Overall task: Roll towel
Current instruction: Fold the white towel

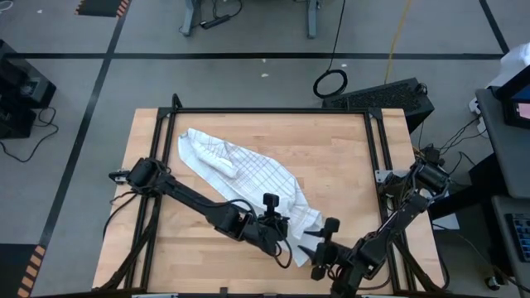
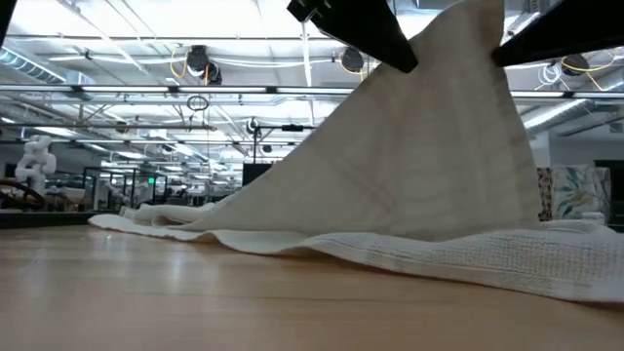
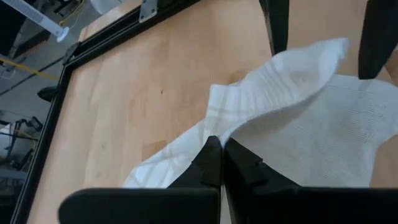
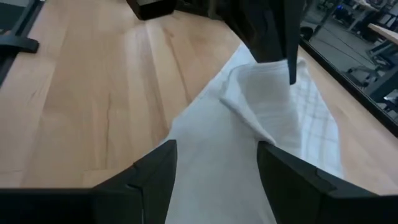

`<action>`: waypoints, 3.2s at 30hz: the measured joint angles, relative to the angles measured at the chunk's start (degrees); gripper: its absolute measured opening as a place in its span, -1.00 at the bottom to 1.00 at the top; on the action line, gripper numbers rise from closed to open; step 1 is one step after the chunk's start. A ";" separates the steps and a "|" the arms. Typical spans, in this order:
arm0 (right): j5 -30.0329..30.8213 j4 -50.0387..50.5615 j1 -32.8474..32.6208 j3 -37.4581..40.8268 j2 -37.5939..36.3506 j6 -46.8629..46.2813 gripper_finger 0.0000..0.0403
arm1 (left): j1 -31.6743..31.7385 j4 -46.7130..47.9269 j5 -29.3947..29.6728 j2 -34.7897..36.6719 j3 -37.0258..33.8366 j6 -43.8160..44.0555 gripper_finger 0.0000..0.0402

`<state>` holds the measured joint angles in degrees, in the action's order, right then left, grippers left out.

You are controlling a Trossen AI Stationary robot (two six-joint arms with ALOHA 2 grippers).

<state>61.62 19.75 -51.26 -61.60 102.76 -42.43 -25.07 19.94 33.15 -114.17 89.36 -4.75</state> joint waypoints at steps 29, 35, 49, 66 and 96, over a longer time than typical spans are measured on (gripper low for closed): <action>0.79 -3.86 2.52 -0.04 0.00 7.43 -0.19 | 1.47 -0.19 -0.03 0.00 0.00 2.99 -0.97; -0.52 -5.05 3.62 -0.04 0.00 10.12 -0.62 | 1.47 -0.15 -0.25 0.00 0.00 2.97 -0.97; -4.42 2.63 0.84 -0.04 0.00 3.27 -0.98 | -1.94 5.97 -2.21 1.61 0.00 0.01 -0.40; -10.90 6.92 -2.85 -0.02 0.00 -0.92 -1.00 | 25.46 31.64 -7.26 8.15 -15.53 34.02 -0.09; -15.28 8.63 -2.70 -0.02 0.00 1.13 -1.00 | 17.00 28.80 6.14 8.15 -19.89 68.98 -0.09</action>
<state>46.34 28.38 -53.95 -61.63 102.76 -41.30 -8.06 48.74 39.29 -106.02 69.47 64.23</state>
